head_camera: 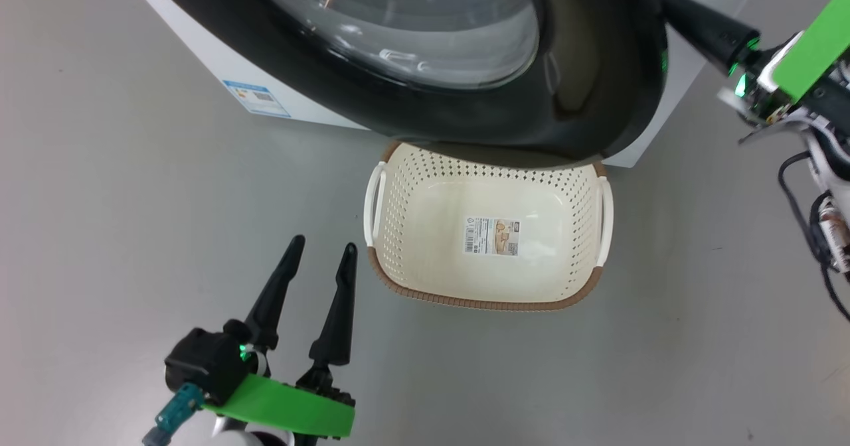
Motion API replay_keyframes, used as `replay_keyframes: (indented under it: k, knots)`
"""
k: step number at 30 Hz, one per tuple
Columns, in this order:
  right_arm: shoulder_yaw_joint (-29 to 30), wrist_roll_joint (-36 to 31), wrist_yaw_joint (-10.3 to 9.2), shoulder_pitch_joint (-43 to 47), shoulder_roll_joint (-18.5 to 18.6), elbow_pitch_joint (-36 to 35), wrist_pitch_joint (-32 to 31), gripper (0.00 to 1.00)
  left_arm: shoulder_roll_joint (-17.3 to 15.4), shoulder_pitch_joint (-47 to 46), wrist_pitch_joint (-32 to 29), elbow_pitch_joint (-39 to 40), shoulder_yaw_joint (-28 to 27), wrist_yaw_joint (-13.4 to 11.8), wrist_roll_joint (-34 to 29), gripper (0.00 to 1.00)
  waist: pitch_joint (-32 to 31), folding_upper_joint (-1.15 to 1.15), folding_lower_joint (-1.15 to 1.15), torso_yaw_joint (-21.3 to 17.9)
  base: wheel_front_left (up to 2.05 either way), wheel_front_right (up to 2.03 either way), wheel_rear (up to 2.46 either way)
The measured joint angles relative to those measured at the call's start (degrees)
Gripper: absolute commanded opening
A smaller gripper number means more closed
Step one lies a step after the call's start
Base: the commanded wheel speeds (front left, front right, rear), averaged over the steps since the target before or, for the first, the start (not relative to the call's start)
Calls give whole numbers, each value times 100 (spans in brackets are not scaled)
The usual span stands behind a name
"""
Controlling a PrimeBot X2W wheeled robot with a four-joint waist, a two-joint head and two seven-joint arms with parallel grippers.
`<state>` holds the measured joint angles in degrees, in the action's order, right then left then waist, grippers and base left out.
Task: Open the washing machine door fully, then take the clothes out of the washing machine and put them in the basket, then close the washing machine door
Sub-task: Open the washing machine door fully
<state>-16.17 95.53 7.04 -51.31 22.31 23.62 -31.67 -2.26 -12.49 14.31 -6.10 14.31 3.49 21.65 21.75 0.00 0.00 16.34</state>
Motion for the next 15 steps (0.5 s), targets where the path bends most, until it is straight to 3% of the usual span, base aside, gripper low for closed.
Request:
replay_keyframes:
  k: [15]
  knots:
    - [-112, -88, 0, 756, -388, -449, -409, 0, -2, 297, 0, -40, -79, 7, -94, 100, -427, 0, 0, -156, 0, 0, 0]
